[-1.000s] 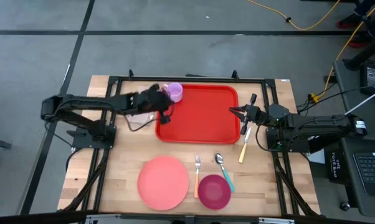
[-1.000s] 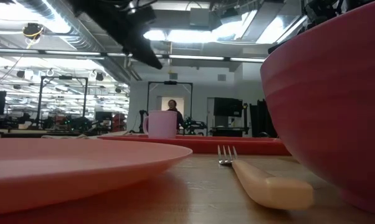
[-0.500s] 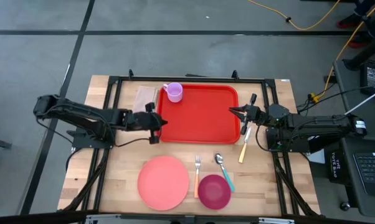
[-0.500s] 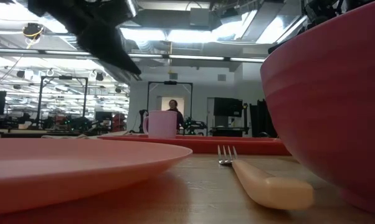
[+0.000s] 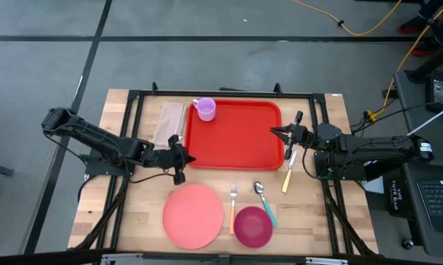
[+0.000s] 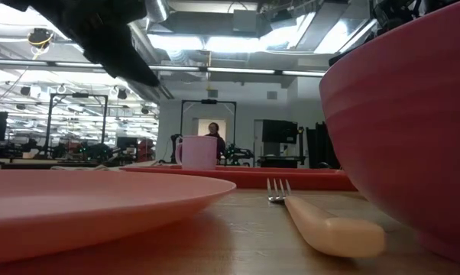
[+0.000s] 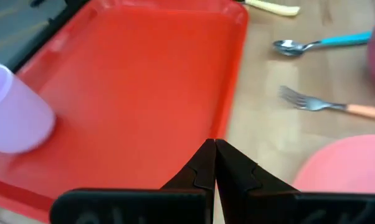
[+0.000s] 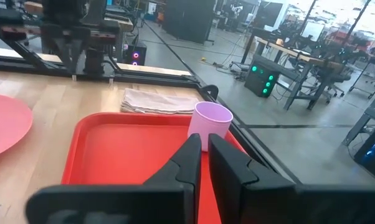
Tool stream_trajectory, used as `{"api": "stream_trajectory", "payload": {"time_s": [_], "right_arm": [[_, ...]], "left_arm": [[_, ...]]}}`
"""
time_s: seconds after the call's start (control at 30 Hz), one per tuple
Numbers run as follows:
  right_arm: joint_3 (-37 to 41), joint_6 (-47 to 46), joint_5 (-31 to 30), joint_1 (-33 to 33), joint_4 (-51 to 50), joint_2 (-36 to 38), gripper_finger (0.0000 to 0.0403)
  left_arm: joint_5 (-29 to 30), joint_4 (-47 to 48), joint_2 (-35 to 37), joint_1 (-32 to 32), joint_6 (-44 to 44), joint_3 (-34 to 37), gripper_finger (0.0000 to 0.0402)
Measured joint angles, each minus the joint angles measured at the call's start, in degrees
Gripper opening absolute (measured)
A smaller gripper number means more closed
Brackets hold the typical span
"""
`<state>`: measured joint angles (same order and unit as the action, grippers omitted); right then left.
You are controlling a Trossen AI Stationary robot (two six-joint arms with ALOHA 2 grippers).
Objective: Set up tray
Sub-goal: Put the pink plate on the red tray at the bottom of the purple mug
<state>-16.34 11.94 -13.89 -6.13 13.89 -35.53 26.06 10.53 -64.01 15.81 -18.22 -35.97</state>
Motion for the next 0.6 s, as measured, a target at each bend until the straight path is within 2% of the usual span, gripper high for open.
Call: {"api": "stream_trajectory", "payload": {"time_s": [0.13,0.27,0.33,0.5,0.6], "right_arm": [[0.0,0.3,0.0,0.0,0.0,0.0,0.0036],[0.0,0.4,0.0,0.0,0.0,0.0,0.0036],[0.0,0.5,0.0,0.0,0.0,0.0,0.0036],[0.0,0.5,0.0,0.0,0.0,0.0,0.0036],[0.0,0.5,0.0,0.0,0.0,0.0,0.0036]], "left_arm": [[0.3,5.4,-0.6,3.0,-8.4,-2.8,0.0001],[3.7,17.0,-3.8,6.8,-18.4,-9.5,0.0002],[3.7,22.8,-6.0,8.4,-24.1,-12.9,0.0002],[-2.1,36.0,-12.9,11.8,-38.6,-21.8,0.0001],[-4.5,42.1,-16.7,14.6,-44.1,-27.4,0.0002]]}}
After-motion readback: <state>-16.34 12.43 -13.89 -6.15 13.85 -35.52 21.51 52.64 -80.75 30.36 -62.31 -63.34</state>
